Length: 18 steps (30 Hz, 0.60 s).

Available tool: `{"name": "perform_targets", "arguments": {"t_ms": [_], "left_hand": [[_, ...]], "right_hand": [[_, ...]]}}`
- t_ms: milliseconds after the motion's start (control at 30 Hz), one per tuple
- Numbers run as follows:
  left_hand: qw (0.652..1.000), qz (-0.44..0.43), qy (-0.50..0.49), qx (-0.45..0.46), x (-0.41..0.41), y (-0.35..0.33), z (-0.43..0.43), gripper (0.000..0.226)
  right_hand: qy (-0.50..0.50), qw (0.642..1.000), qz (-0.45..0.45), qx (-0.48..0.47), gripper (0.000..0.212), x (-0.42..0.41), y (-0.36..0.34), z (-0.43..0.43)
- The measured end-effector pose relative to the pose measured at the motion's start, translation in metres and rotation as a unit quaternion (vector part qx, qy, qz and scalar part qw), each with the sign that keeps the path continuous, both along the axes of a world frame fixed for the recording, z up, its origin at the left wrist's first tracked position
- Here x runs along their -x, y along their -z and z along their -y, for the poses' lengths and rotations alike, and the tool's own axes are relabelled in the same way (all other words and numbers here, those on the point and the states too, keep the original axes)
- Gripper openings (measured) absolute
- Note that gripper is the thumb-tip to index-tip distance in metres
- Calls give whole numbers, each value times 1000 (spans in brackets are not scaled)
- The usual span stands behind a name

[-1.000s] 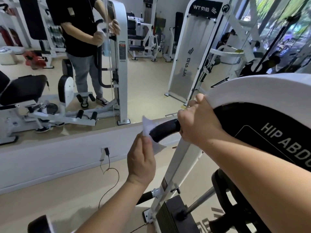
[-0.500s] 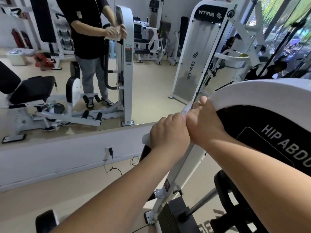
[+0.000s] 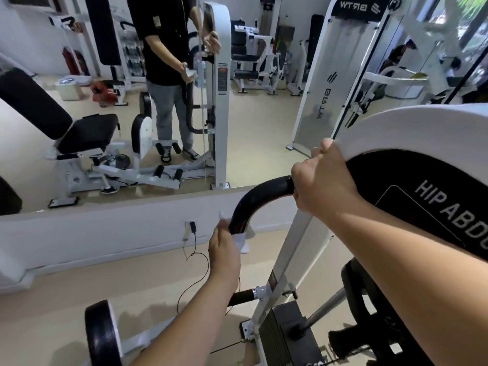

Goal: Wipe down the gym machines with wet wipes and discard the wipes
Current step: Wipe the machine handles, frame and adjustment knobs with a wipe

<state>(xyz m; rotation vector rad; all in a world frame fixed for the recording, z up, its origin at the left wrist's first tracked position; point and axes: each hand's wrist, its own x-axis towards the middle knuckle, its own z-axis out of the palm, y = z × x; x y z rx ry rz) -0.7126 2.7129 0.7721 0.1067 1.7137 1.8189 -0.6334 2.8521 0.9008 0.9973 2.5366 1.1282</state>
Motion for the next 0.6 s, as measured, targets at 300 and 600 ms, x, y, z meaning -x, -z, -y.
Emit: {"name": "perform_targets", "arguments": {"t_ms": [300,600], "left_hand": [[982,-181,58,-20,5,-44,-18,45],[993,-34,115,2,20,27,17,44]], "right_hand": [[16,999,-27,-29,20,-6,10,6],[-7,852,-469,232,91,-31,86,114]]}}
